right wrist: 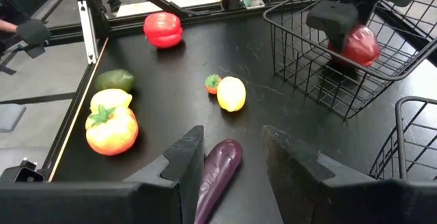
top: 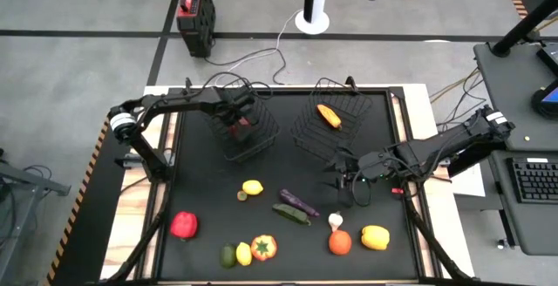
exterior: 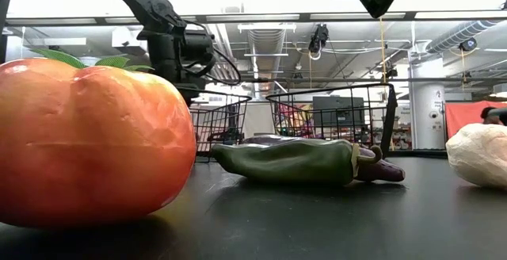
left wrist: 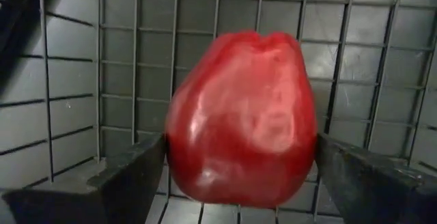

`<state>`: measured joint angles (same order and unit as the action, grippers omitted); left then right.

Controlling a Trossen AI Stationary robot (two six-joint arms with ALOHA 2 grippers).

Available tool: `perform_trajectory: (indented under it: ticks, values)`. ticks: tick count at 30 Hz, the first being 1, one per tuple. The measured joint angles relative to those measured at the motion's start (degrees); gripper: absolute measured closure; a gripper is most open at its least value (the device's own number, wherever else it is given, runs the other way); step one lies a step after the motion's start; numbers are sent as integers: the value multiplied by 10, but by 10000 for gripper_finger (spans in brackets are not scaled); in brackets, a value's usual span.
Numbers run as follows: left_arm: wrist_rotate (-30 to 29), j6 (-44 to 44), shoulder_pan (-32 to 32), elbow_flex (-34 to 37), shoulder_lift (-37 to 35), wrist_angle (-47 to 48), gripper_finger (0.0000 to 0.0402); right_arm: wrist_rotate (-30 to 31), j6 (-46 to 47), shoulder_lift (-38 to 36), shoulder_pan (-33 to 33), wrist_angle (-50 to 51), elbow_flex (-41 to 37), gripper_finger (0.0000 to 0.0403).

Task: Sort produce into baskets
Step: Put the apple into the left black wire basket, then put the garlic into the right black wire basket

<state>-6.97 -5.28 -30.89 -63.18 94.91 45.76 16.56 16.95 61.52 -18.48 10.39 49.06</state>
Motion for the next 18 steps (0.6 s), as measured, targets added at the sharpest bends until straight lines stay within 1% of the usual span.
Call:
perform_trajectory:
  ticks: [7,14,16,18]
  values:
    - [1,-7,0,-19,-1,16,51,0,0,0,0,0,0,261]
    - [0,2,2,-86,-2,87,51,0,11,0,0,0,0,261]
    - [-15,2,8,-108,-4,110,51,0,11,0,0,-1,0,261]
    - [-43,2,21,-127,-12,124,51,0,13,0,0,-2,1,261]
